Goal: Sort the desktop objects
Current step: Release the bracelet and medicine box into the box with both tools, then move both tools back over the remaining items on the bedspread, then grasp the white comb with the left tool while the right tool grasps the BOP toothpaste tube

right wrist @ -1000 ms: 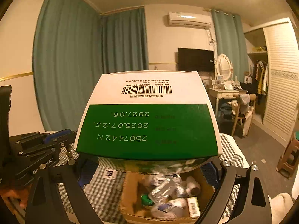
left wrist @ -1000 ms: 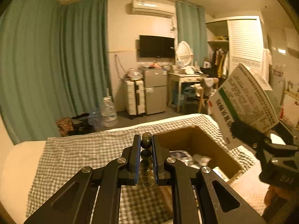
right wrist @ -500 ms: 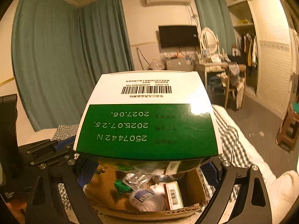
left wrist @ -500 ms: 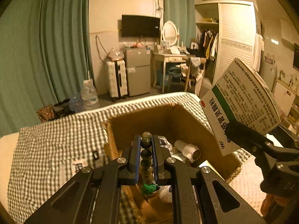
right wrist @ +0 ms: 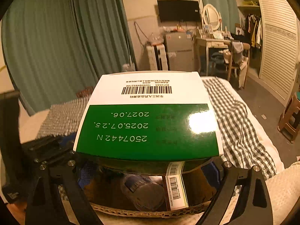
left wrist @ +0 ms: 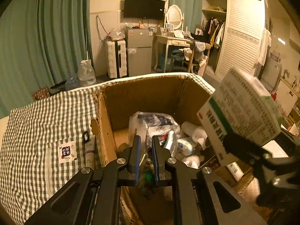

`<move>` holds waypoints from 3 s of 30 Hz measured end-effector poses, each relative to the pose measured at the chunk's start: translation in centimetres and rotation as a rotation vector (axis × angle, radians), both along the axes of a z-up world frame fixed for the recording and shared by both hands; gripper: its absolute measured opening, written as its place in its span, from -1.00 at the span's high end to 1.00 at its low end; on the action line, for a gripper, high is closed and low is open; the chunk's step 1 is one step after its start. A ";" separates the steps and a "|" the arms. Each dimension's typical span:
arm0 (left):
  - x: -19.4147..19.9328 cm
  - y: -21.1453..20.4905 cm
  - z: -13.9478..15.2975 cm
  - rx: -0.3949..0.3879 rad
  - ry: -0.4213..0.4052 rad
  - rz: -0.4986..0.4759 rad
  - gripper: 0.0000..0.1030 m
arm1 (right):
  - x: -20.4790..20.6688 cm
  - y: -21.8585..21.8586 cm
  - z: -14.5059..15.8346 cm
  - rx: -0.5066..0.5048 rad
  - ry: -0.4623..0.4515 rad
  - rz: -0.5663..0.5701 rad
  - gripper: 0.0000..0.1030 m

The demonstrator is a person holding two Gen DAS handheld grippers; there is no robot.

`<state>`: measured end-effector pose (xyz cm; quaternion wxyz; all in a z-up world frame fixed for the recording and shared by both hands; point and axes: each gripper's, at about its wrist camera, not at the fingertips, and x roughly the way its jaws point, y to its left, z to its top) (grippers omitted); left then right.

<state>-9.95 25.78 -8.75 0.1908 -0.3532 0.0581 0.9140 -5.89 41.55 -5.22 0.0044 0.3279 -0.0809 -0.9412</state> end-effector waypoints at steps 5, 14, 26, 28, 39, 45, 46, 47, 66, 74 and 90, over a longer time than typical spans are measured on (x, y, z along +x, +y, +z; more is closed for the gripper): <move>0.2 -0.7 0.7 0.016 0.014 0.007 0.60 | -0.2 -0.1 -0.4 0.040 -0.039 -0.020 -0.83; 2.0 -3.6 6.7 0.103 0.103 0.050 0.05 | 2.7 -1.3 4.5 0.080 0.151 -0.048 -0.91; 5.8 -10.5 13.9 0.129 0.296 0.174 -0.88 | 6.2 -4.6 10.8 -0.002 0.428 -0.017 -0.99; 6.2 -11.8 14.7 0.126 0.324 0.207 -1.00 | 6.6 -5.8 11.5 -0.002 0.457 0.003 -0.99; 6.9 -19.5 15.8 0.059 0.353 0.345 -1.00 | 6.6 -12.2 12.7 0.009 0.514 0.090 -0.99; 6.2 -23.0 14.2 0.039 0.331 0.399 -1.00 | 5.0 -15.6 11.6 -0.020 0.481 0.168 -0.99; 6.1 -23.4 13.9 0.035 0.329 0.403 -1.00 | 4.4 -16.5 11.3 -0.005 0.458 0.179 -0.99; 5.9 -23.7 13.6 0.029 0.330 0.406 -1.00 | 4.0 -17.3 10.9 0.021 0.444 0.177 -0.99; -2.0 -29.1 0.7 -0.045 0.058 0.466 -1.00 | -3.9 -26.5 -0.7 0.140 0.217 0.337 -0.99; -4.9 -29.3 -5.9 -0.057 -0.081 0.499 -1.00 | -8.2 -28.5 -6.9 0.239 0.051 0.322 -0.51; -7.8 -24.1 -13.0 -0.086 -0.278 0.289 -0.90 | -14.0 -25.4 -13.1 0.220 -0.254 0.141 -0.39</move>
